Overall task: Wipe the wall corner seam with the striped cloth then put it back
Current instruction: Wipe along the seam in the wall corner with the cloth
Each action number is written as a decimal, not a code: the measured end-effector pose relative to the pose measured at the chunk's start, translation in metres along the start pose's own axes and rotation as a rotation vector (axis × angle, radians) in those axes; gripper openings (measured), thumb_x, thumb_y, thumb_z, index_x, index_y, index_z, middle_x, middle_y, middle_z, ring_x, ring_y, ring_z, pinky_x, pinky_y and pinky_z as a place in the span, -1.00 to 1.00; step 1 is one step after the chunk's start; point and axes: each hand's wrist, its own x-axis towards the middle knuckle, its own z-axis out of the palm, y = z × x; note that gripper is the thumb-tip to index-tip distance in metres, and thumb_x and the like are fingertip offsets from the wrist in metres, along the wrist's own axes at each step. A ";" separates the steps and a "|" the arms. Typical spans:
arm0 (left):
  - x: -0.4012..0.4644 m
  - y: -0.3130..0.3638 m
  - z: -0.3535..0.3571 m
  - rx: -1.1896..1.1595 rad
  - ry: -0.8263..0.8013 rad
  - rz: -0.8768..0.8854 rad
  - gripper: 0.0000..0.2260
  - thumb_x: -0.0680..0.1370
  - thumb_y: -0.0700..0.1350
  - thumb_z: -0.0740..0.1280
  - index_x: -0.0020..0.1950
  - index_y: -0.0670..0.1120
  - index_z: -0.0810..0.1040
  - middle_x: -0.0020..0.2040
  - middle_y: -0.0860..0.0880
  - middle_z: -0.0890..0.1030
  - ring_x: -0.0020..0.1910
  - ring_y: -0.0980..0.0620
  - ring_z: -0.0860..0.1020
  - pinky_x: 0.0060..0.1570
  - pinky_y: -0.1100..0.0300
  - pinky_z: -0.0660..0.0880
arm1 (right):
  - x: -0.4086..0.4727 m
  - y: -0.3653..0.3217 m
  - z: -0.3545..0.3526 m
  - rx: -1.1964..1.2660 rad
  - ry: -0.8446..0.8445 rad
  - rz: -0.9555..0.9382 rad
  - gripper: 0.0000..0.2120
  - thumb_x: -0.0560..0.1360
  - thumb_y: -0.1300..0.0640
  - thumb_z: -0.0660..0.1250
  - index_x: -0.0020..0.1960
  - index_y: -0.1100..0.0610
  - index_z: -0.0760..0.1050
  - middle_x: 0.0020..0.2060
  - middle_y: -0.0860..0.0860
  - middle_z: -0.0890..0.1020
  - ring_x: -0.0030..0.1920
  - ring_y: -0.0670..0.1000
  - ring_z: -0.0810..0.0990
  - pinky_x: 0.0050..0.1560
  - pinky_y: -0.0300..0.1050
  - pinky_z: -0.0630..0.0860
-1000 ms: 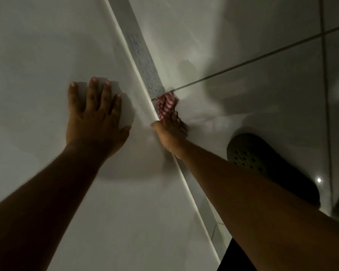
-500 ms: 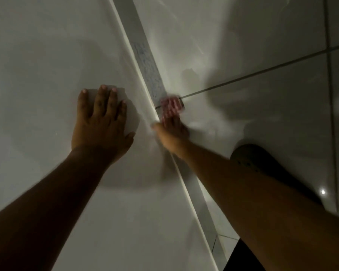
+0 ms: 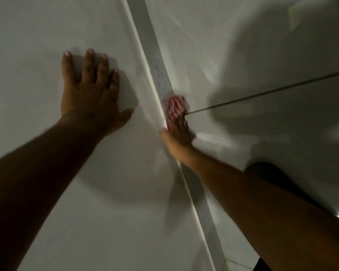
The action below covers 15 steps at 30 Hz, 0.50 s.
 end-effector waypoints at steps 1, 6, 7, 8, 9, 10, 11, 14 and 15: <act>0.001 0.002 0.001 0.012 0.005 -0.003 -0.12 0.46 0.46 -0.16 0.65 -0.05 -0.01 0.66 -0.18 -0.03 0.63 -0.25 -0.09 0.49 -0.37 -0.17 | 0.022 -0.020 -0.008 0.046 0.002 0.001 -0.12 0.36 -0.27 0.06 0.59 0.04 -0.08 0.62 0.13 -0.04 0.60 0.16 -0.05 0.51 0.19 -0.10; 0.014 -0.004 -0.002 0.010 0.014 -0.027 -0.13 0.46 0.46 -0.12 0.64 -0.03 0.02 0.66 -0.17 -0.02 0.63 -0.24 -0.08 0.49 -0.37 -0.17 | -0.005 -0.014 -0.014 0.051 -0.022 -0.075 -0.07 0.30 -0.27 0.01 0.60 0.05 -0.09 0.62 0.12 -0.08 0.61 0.09 -0.09 0.50 -0.09 -0.17; 0.015 -0.005 -0.002 0.010 0.011 -0.028 -0.13 0.47 0.46 -0.12 0.64 -0.03 0.01 0.66 -0.17 -0.04 0.63 -0.24 -0.09 0.49 -0.37 -0.18 | -0.023 -0.003 -0.012 0.054 -0.030 -0.066 -0.06 0.27 -0.29 -0.01 0.59 0.06 -0.01 0.62 0.13 -0.02 0.61 0.09 -0.05 0.50 -0.11 -0.14; 0.016 -0.005 -0.003 0.010 0.009 -0.026 -0.14 0.47 0.46 -0.13 0.64 -0.03 0.00 0.66 -0.17 -0.04 0.63 -0.24 -0.10 0.49 -0.37 -0.18 | -0.036 0.005 -0.010 0.057 -0.046 -0.037 -0.05 0.24 -0.30 -0.03 0.56 0.09 0.11 0.61 0.13 0.05 0.60 0.09 0.01 0.52 -0.08 -0.08; 0.016 -0.005 -0.003 0.011 0.008 -0.025 -0.14 0.47 0.46 -0.13 0.64 -0.03 -0.01 0.66 -0.17 -0.05 0.63 -0.24 -0.10 0.49 -0.37 -0.18 | -0.041 0.008 -0.008 0.071 -0.048 -0.007 -0.05 0.21 -0.31 -0.05 0.51 0.12 0.21 0.59 0.15 0.13 0.58 0.10 0.06 0.52 -0.04 -0.03; 0.017 -0.005 -0.004 0.016 0.006 -0.024 -0.14 0.47 0.46 -0.14 0.64 -0.02 -0.01 0.66 -0.17 -0.05 0.63 -0.24 -0.10 0.49 -0.37 -0.18 | -0.038 0.003 -0.009 0.079 -0.035 0.016 -0.06 0.20 -0.32 -0.07 0.45 0.16 0.28 0.58 0.15 0.16 0.57 0.10 0.07 0.52 -0.03 -0.02; 0.017 -0.004 -0.004 0.023 0.007 -0.024 -0.14 0.47 0.46 -0.15 0.64 -0.02 -0.02 0.66 -0.17 -0.04 0.63 -0.24 -0.10 0.49 -0.38 -0.17 | -0.031 -0.006 -0.012 0.079 -0.021 0.028 -0.06 0.21 -0.33 -0.08 0.43 0.18 0.30 0.58 0.16 0.16 0.57 0.10 0.06 0.53 -0.02 -0.04; 0.027 -0.005 -0.002 0.021 0.029 -0.049 -0.14 0.47 0.46 -0.15 0.64 -0.02 -0.01 0.66 -0.18 -0.04 0.63 -0.26 -0.09 0.48 -0.39 -0.16 | 0.016 -0.052 -0.034 0.020 -0.005 -0.065 -0.16 0.35 -0.31 -0.03 0.49 0.16 0.23 0.58 0.16 0.13 0.58 0.16 0.02 0.54 0.11 -0.04; 0.031 -0.004 -0.003 0.015 0.027 -0.055 -0.14 0.47 0.46 -0.14 0.64 -0.02 -0.01 0.66 -0.18 -0.04 0.63 -0.26 -0.10 0.48 -0.40 -0.17 | 0.038 -0.071 -0.043 -0.001 -0.015 -0.101 -0.21 0.41 -0.30 -0.01 0.51 0.11 0.18 0.58 0.14 0.12 0.58 0.17 0.03 0.54 0.18 -0.02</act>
